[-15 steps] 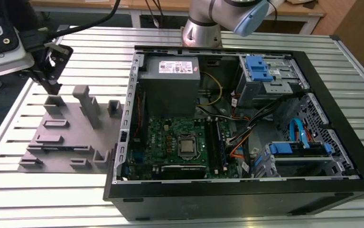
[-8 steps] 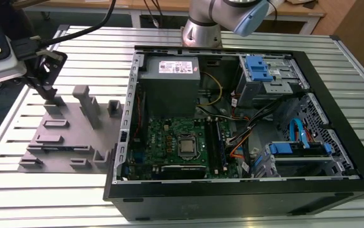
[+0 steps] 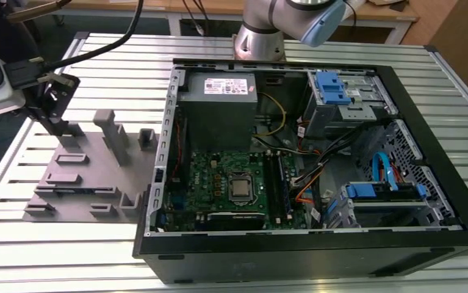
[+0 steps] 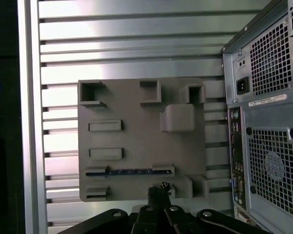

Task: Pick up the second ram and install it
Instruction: 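Reach for the second ram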

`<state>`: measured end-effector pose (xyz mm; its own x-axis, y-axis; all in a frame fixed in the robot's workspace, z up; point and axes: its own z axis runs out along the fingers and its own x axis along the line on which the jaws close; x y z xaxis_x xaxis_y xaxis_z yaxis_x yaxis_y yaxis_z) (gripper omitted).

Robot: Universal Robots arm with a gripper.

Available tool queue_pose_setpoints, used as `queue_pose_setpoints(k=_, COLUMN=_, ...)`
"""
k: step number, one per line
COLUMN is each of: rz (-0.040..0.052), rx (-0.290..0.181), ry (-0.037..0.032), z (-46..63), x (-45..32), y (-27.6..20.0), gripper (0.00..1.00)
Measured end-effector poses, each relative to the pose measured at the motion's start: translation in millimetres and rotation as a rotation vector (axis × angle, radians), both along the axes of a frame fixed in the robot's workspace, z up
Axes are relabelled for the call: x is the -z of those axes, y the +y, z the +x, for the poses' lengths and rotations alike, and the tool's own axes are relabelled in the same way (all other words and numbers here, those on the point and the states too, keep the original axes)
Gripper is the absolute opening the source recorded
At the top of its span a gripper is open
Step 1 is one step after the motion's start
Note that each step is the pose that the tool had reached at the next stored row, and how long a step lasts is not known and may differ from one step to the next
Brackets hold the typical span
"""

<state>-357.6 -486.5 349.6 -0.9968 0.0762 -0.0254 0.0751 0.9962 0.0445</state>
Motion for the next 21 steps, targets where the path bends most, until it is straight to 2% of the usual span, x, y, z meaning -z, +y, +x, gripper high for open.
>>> queue_pose_setpoints(k=7, rz=0.0, rx=0.0, ry=0.0, z=-4.0, x=7.4, y=-6.0, gripper=0.07)
queue_pose_setpoints(k=11, rz=0.0, rx=0.0, ry=0.0001, z=-6.4, x=12.0, y=-12.9, gripper=0.07)
queue_pose_setpoints(k=14, rz=0.0001, rx=0.0, ry=-0.0001, z=-7.1, x=17.5, y=-16.5, gripper=0.07)
queue_pose_setpoints(k=21, rz=0.0, rx=0.0, ry=0.0001, z=-7.6, x=30.1, y=-21.5, gripper=0.07)
